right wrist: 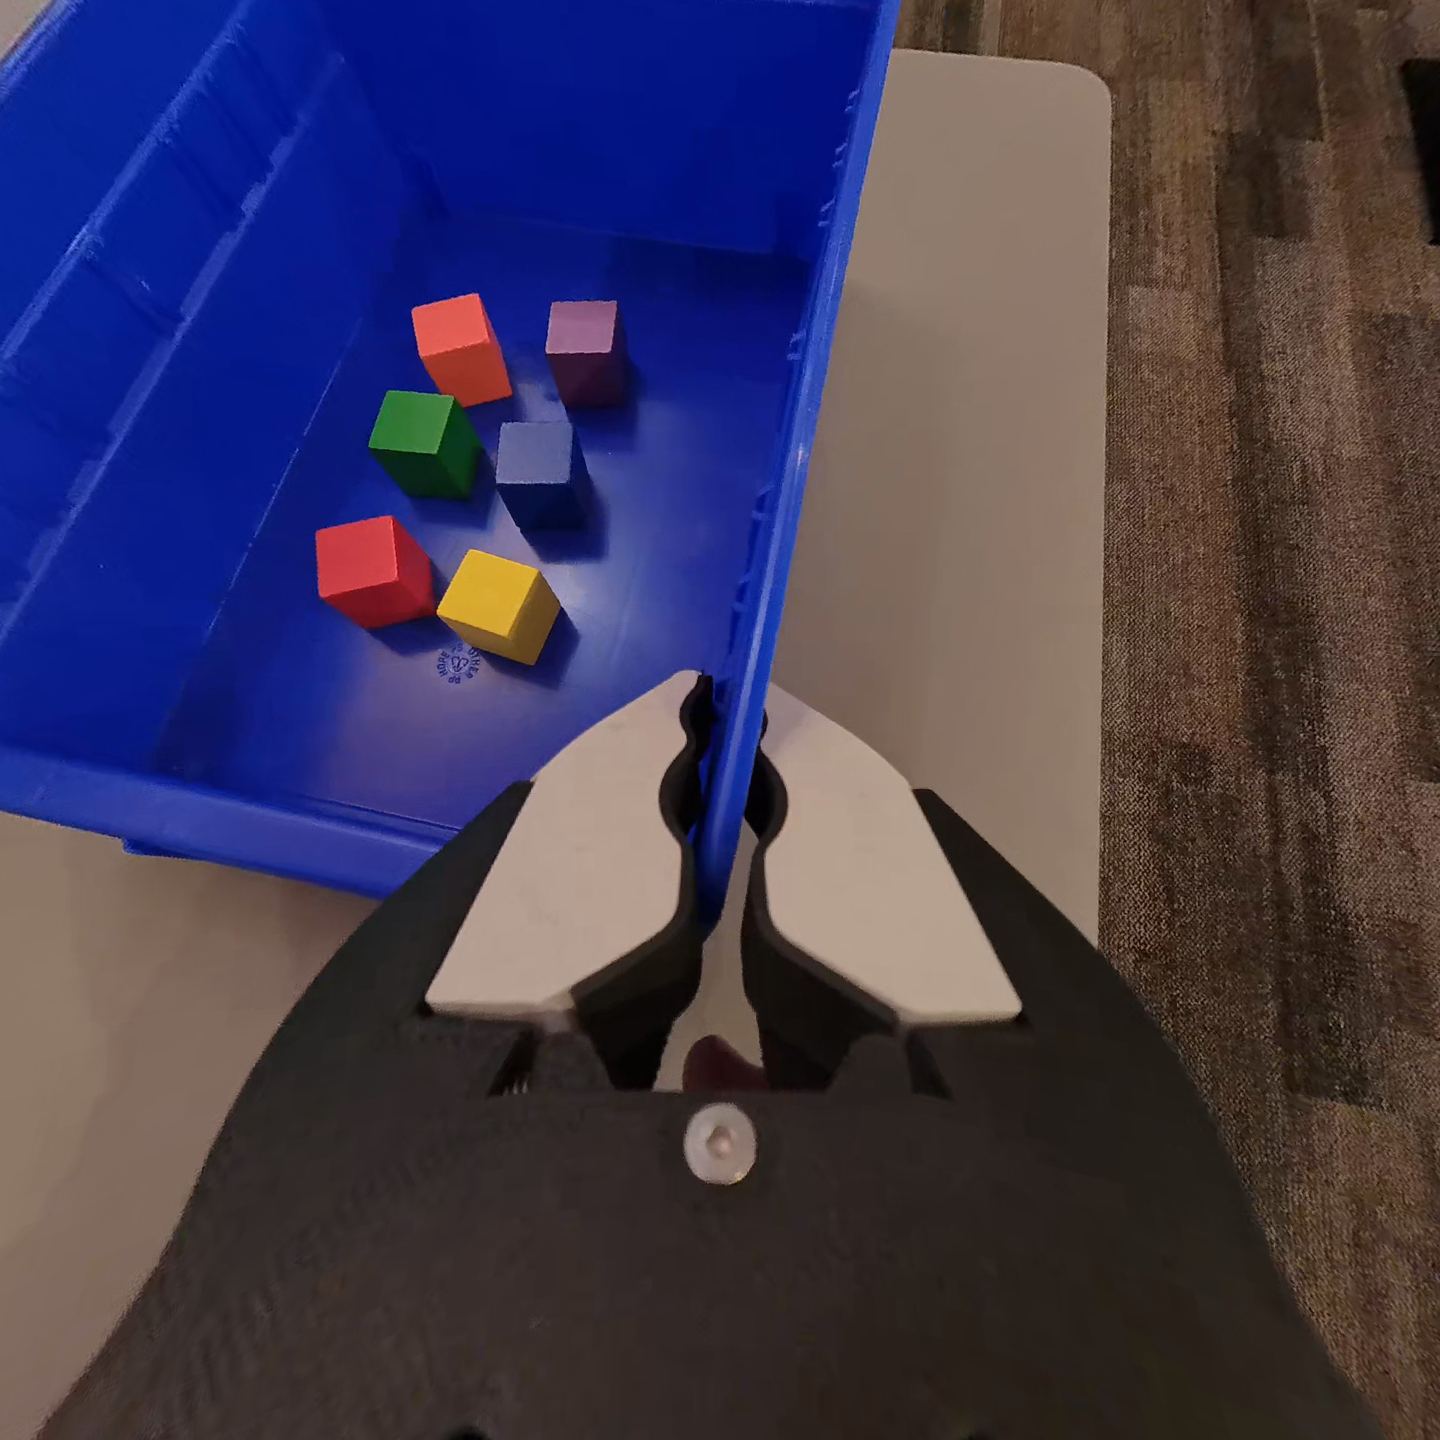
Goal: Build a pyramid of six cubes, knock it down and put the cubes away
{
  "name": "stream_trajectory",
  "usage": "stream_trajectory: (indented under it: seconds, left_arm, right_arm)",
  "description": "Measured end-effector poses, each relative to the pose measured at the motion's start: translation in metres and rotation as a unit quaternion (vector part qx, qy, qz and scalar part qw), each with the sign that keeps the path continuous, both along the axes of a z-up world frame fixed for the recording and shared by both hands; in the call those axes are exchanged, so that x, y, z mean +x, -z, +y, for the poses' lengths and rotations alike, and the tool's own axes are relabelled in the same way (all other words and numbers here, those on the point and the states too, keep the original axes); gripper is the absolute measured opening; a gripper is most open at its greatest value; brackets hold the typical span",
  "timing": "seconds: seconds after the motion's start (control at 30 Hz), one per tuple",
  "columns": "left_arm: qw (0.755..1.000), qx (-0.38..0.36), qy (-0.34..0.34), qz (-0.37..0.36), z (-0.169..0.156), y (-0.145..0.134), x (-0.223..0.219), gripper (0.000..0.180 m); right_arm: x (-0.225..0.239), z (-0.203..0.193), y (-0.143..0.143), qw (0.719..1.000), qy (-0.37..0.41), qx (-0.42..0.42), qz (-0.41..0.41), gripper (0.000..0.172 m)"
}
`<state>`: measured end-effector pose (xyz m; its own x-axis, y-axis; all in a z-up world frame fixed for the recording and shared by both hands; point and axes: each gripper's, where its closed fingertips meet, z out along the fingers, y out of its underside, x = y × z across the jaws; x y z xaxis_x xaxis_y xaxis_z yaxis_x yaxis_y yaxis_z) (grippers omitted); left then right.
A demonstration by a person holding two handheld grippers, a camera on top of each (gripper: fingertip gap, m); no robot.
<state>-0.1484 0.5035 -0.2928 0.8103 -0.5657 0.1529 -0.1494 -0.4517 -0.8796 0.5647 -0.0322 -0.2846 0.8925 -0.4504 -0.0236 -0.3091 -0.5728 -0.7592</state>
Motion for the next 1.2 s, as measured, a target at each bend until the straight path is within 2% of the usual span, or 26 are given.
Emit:
stream_trajectory:
  seconds: [0.2, 0.4, 0.67, 0.87, 1.2]
  left_arm:
    - [1.0, -0.005, 0.012, -0.009, -0.012, -0.002, -0.011, 0.003]
    - [0.999, -0.013, 0.03, -0.008, -0.035, -0.007, -0.037, 0.003]
    - [0.999, -0.012, 0.042, -0.009, -0.082, -0.009, -0.096, 0.003]
    - [0.999, -0.006, 0.026, -0.019, -0.115, -0.006, -0.147, 0.003]
    - [1.0, -0.01, 0.0, -0.029, -0.169, 0.001, -0.227, 0.003]
  right_arm:
    - [-0.018, -0.01, -0.008, 0.999, -0.024, -0.027, 0.014, 0.006]
    - [-0.056, -0.029, -0.013, 0.997, -0.064, -0.045, 0.015, 0.006]
    - [-0.142, -0.047, 0.003, 0.992, -0.117, -0.037, 0.017, 0.007]
    - [-0.203, -0.053, 0.003, 0.988, -0.154, -0.032, 0.009, 0.006]
    - [-0.251, -0.076, 0.002, 0.987, -0.158, -0.029, 0.002, 0.007]
